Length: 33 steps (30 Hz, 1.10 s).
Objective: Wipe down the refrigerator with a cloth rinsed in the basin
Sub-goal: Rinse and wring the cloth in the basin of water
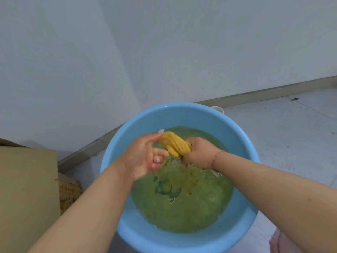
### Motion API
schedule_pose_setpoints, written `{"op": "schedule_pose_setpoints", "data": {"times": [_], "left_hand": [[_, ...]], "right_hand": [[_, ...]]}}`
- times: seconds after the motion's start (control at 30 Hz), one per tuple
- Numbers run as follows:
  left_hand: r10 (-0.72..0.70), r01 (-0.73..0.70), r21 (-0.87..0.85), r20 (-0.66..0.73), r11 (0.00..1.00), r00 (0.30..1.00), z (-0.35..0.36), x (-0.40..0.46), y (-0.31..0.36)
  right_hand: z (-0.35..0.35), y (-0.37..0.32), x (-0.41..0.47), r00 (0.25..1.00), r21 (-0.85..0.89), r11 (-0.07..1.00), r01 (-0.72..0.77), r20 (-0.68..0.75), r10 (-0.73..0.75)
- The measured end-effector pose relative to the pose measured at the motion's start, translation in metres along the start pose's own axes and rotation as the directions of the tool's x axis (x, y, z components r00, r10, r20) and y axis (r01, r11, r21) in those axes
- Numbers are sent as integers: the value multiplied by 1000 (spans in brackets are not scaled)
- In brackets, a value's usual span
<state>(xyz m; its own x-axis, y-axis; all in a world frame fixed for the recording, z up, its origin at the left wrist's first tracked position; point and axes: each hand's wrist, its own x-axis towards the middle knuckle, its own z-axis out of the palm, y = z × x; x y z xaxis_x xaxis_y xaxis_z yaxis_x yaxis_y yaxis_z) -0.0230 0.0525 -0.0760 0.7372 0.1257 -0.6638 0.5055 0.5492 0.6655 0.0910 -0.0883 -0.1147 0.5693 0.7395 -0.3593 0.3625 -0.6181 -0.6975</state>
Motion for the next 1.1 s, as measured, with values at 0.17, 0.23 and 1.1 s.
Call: {"op": "schedule_pose_setpoints", "data": {"times": [0.17, 0.23, 1.1], "left_hand": [[671, -367, 929, 240, 51, 701, -10, -8, -13], [601, -385, 891, 448, -241, 662, -6, 1, -28], [373, -285, 515, -73, 808, 925, -2, -10, 6]], "right_hand": [[-22, 2, -3, 760, 357, 792, -495, 619, 196], [-20, -9, -11, 640, 309, 805, -507, 760, 112], [-8, -9, -17, 958, 576, 769, -278, 220, 182]]}}
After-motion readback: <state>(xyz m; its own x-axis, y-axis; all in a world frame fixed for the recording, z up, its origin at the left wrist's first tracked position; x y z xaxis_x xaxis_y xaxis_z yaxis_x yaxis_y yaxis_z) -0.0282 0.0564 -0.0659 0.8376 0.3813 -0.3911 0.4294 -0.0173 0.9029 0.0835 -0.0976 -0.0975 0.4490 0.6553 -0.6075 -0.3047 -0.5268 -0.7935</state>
